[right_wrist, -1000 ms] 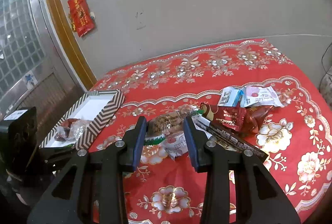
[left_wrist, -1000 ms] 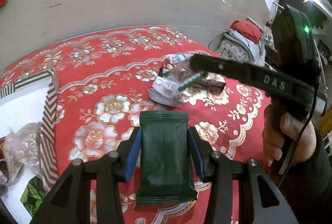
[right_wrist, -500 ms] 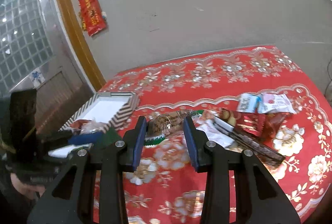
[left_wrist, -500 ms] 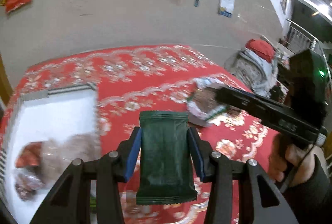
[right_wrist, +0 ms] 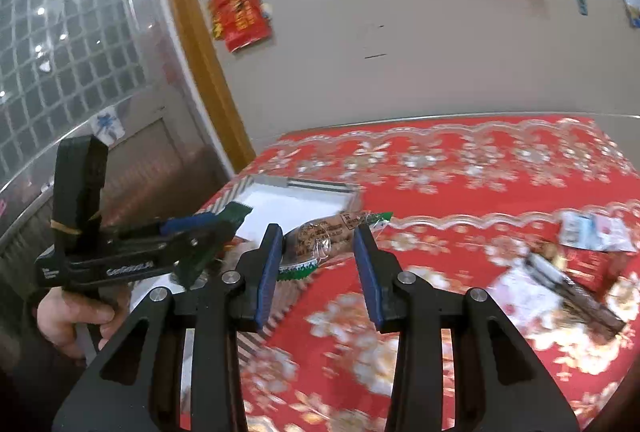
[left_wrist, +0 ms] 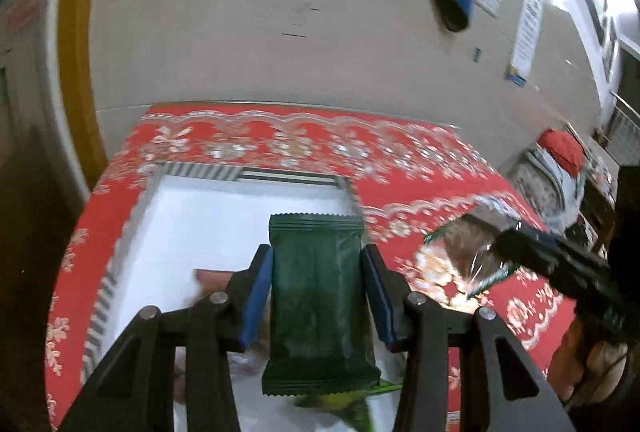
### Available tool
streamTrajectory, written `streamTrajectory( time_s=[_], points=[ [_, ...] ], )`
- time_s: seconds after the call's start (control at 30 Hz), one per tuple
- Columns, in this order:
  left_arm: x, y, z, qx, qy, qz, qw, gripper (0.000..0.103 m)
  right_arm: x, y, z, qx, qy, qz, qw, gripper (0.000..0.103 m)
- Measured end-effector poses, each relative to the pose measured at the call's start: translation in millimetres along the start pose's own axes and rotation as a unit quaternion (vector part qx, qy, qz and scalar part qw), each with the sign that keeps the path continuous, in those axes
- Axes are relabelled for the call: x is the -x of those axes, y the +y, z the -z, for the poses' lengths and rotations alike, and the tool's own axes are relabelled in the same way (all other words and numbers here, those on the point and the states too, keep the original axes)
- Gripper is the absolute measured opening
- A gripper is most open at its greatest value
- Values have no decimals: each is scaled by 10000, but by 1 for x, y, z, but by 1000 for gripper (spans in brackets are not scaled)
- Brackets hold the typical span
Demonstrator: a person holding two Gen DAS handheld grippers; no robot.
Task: Organize snacks
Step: 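Carry both snacks to the white box and release them inside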
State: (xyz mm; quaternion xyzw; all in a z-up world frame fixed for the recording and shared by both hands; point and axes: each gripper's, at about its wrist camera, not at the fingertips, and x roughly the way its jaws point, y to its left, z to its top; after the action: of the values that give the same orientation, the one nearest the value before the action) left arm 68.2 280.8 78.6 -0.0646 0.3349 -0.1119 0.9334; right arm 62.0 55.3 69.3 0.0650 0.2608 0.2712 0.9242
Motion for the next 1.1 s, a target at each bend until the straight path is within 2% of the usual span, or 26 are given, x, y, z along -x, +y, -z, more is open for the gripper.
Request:
streamTrajectory(
  time_s=[0.23,0.47,1.1],
  points=[
    [-8,31,3,245,84,-464,9986,48,-45,43,3,89,181,-132,9997,36],
    [-5,34,1,171,-4,-681,9975,48,-66,65,21,300,232,-83,9992,36],
    [-16,31,6,83,174,-778,9968,48,-79,83,43,599,469,-255,9968,36]
  ],
)
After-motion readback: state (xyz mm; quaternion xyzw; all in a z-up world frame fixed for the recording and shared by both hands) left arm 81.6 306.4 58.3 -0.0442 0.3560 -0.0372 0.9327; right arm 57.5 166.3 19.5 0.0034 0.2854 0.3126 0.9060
